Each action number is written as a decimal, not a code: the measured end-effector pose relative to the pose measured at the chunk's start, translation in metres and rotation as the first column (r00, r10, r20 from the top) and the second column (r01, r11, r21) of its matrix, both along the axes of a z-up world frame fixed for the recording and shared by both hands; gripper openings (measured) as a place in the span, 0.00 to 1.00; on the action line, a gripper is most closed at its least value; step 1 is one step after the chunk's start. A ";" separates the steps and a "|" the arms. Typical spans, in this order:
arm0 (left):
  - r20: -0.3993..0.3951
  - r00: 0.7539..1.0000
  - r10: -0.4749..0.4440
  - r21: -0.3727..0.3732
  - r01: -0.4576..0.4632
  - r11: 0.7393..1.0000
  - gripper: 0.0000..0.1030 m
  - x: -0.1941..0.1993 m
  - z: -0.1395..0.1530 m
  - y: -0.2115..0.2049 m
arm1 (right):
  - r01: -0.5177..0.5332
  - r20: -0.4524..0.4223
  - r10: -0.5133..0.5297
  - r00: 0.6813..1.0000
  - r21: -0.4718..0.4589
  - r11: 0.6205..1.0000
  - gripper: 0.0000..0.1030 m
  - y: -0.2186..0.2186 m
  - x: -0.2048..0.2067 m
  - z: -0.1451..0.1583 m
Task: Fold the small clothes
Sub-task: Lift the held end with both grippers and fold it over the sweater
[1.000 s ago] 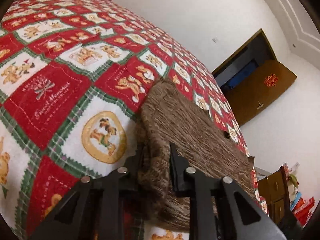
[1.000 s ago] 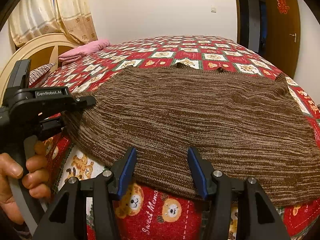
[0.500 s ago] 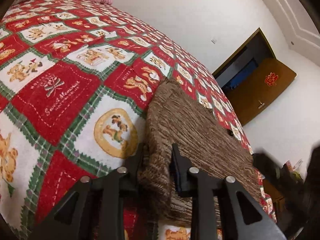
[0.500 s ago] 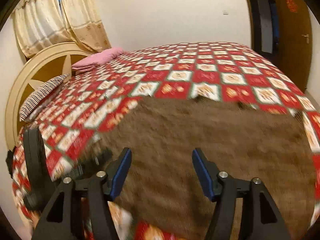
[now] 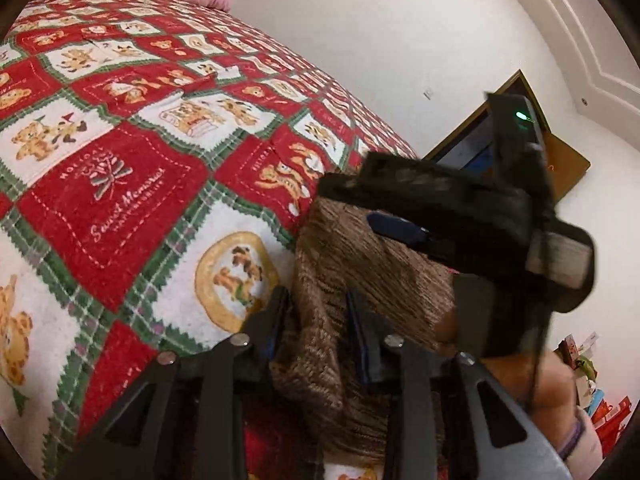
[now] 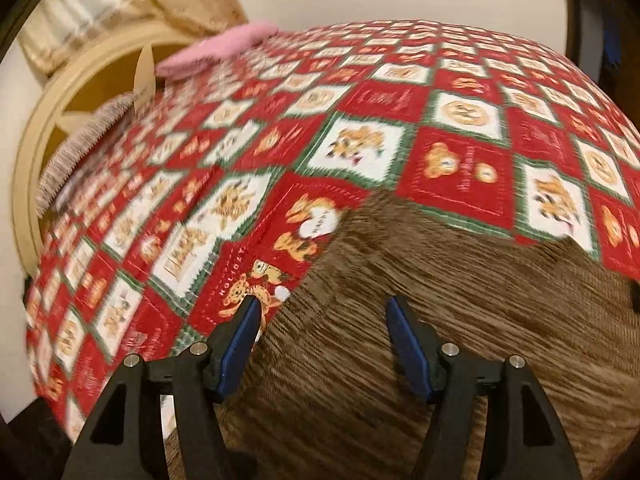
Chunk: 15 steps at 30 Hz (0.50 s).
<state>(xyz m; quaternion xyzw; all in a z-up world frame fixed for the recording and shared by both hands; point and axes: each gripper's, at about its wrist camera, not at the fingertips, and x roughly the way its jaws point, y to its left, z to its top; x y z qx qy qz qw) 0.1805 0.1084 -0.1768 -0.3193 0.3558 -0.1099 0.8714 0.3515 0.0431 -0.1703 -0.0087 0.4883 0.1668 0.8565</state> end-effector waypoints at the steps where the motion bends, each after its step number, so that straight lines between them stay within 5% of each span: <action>1: 0.002 1.000 -0.002 -0.008 0.002 1.000 0.32 0.000 -0.001 0.001 | -0.017 0.023 0.018 1.000 -0.043 0.999 0.66 0.006 -0.001 -0.001; 6: 0.006 1.000 -0.003 -0.021 0.003 1.000 0.32 0.001 -0.002 0.002 | -0.115 0.045 0.132 0.990 -0.265 0.957 0.66 0.033 -0.001 -0.013; 9: 0.009 1.000 -0.004 -0.039 0.005 0.999 0.32 0.000 -0.003 0.004 | -0.138 0.041 0.157 0.987 -0.297 0.945 0.64 0.033 0.001 -0.015; 11: 0.009 1.000 -0.005 -0.037 0.005 0.999 0.32 0.000 -0.003 0.004 | -0.133 0.034 0.150 0.988 -0.296 0.946 0.53 0.030 0.003 -0.013; 13: 0.010 1.000 -0.016 -0.041 0.017 0.999 0.27 0.000 -0.002 0.005 | -0.099 0.044 0.117 0.992 -0.299 0.949 0.27 0.022 0.003 -0.009; 15: 0.011 0.999 -0.034 -0.043 0.034 0.999 0.21 0.001 -0.001 0.004 | -0.056 0.033 0.064 0.997 -0.204 0.977 0.20 0.005 0.003 -0.001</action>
